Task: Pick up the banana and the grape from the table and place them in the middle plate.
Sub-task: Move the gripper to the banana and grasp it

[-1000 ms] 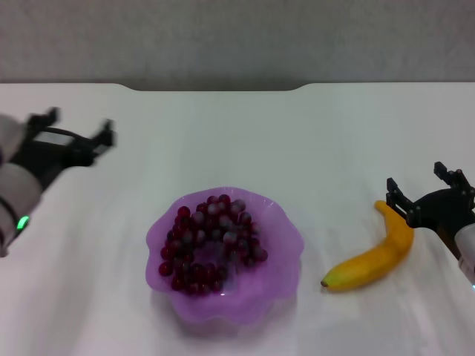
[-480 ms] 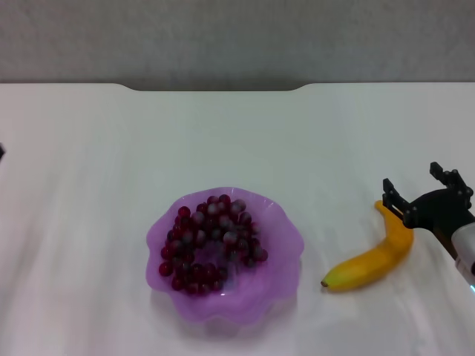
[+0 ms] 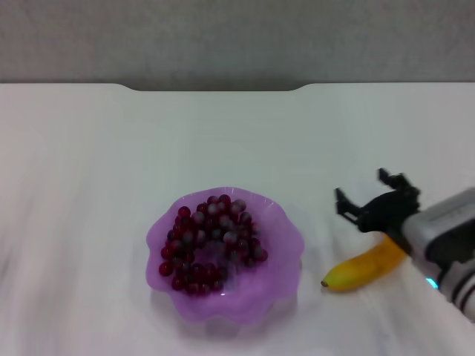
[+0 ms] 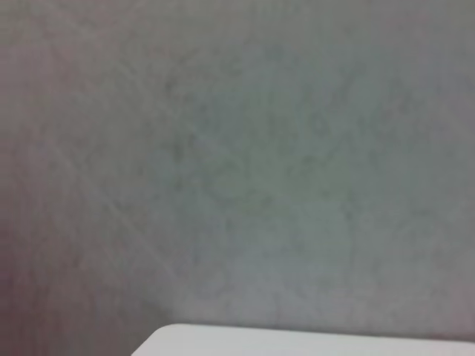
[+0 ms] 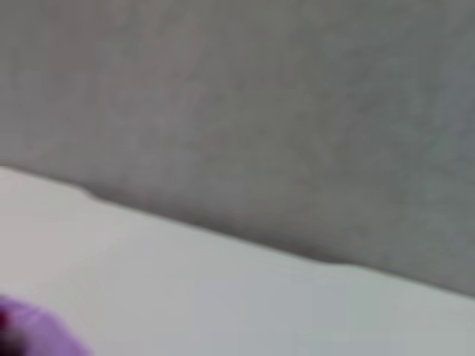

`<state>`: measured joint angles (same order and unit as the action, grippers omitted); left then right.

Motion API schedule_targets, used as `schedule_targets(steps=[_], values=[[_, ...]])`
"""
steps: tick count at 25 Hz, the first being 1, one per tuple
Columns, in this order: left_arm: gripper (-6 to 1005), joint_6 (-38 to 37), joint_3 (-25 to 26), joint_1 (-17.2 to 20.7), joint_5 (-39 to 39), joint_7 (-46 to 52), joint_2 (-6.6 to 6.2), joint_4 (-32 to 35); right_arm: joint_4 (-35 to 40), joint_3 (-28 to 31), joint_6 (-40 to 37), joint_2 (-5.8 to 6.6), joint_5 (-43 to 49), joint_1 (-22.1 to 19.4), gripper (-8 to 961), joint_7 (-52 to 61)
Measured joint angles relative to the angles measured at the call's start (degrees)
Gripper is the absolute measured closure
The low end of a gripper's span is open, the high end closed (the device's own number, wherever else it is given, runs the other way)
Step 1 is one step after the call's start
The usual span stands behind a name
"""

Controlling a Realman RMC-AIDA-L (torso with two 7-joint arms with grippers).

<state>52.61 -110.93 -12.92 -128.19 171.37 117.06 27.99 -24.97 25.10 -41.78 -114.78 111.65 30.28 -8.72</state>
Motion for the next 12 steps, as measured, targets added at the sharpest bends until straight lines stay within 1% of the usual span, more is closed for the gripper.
schedule_targets(steps=[2,3,4,6,7,8,9,11,12], values=[[116,0.2,0.2,0.0,0.3,0.0,0.0,-1.0,-2.2,2.0,4.8,0.15,2.6,0.7,65,-0.1],[116,0.5,0.3,0.1,0.8,0.0,-0.05,-1.5,-5.1,5.7,10.7,0.25,6.0,1.1,65,-0.7],[116,0.5,0.3,0.1,0.8,0.0,-0.05,-1.5,-5.1,5.7,10.7,0.25,6.0,1.1,65,-0.7],[116,0.5,0.3,-0.1,1.3,0.0,-0.11,-2.2,-9.8,11.6,18.0,0.52,10.1,0.5,65,-3.0],[116,0.5,0.3,-0.2,1.5,0.0,-0.13,-2.5,-13.1,15.1,21.6,0.72,12.2,-0.8,65,-5.4],[116,0.5,0.2,-0.4,1.6,0.0,-0.13,-2.7,-18.6,20.6,26.5,0.82,15.2,-3.7,65,-9.4],[116,0.5,0.2,-0.5,1.6,0.1,-0.14,-2.7,-18.6,20.6,26.5,0.82,15.2,-3.7,65,-9.4],[116,0.5,0.1,-0.7,1.6,0.1,-0.15,-2.8,-25.7,28.3,32.1,0.4,18.4,-8.8,64,-15.8],[116,0.5,0.1,-0.7,1.6,0.1,-0.15,-2.8,-28.1,30.6,33.7,0.18,19.2,-10.5,64,-17.9]])
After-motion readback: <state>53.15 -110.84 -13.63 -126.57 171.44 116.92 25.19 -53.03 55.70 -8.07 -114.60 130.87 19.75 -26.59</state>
